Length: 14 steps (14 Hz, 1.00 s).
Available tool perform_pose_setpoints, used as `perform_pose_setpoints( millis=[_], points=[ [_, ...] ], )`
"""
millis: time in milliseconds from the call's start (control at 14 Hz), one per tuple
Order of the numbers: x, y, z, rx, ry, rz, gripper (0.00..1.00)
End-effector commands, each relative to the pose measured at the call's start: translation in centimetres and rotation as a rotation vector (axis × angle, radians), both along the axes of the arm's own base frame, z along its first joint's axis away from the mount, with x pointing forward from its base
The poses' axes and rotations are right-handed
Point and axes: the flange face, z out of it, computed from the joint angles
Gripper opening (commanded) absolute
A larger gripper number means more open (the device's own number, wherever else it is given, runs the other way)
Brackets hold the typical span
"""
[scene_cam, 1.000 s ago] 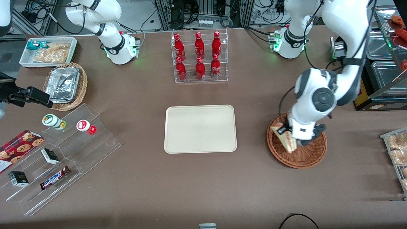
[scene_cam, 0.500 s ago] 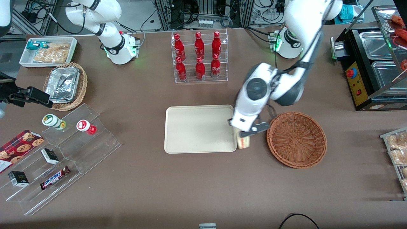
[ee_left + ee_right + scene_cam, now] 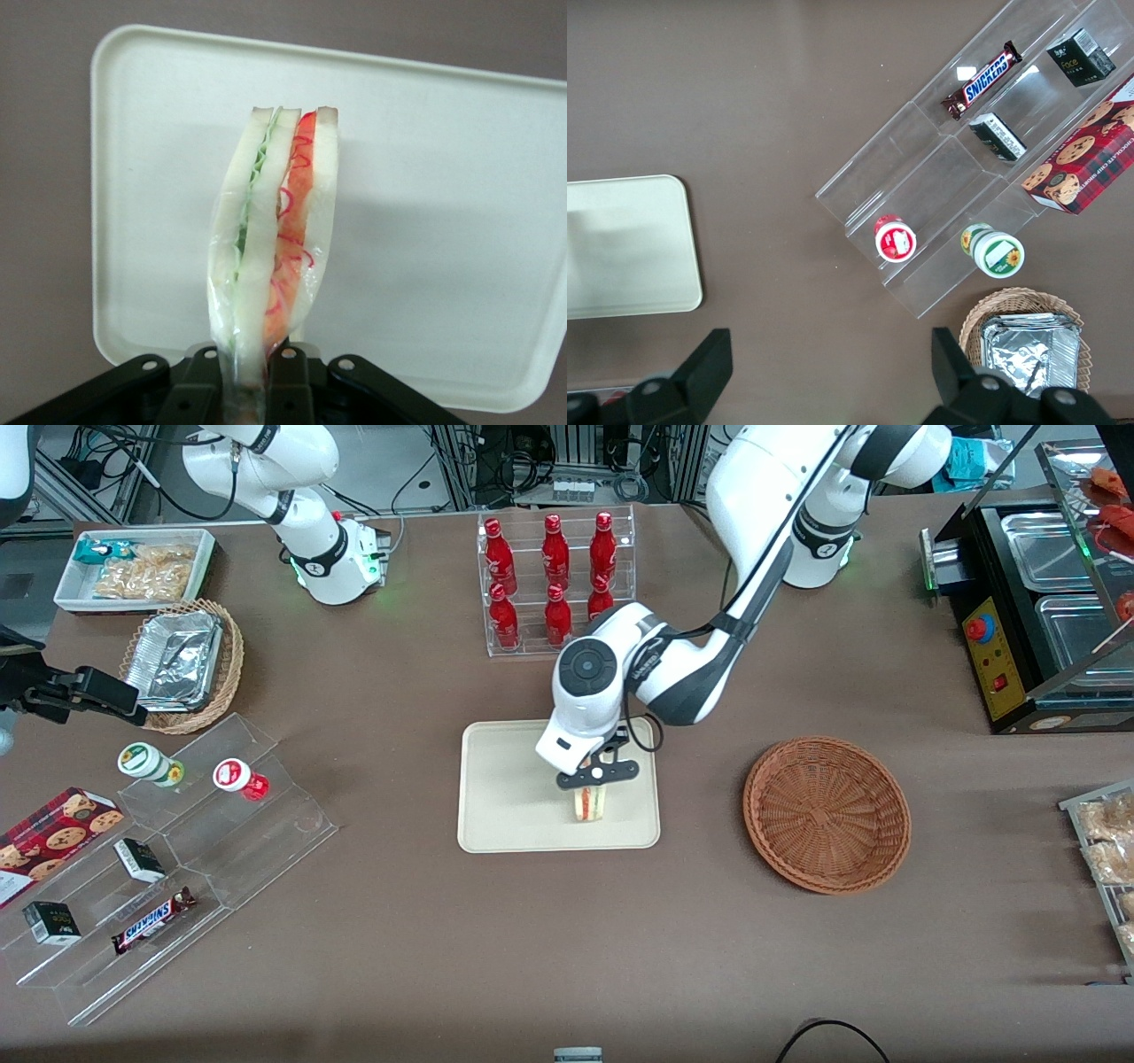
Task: Place sandwich from basket to tray
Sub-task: 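Lower the sandwich onto the tray and open the left gripper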
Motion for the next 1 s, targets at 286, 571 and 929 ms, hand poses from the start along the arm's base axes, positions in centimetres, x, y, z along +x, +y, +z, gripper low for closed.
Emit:
perform_pose_setpoints(
  millis=[286,571,929],
  points=[
    [-1.0,-3.4,-3.9,-0.004,0.058,-0.035,0.11],
    [-1.2,-3.8,-4.5,-0.012,0.054,-0.007,0.71],
    [-0.3,-3.2,0.5,-0.029,-0.004,0.008,1.0]
  ],
)
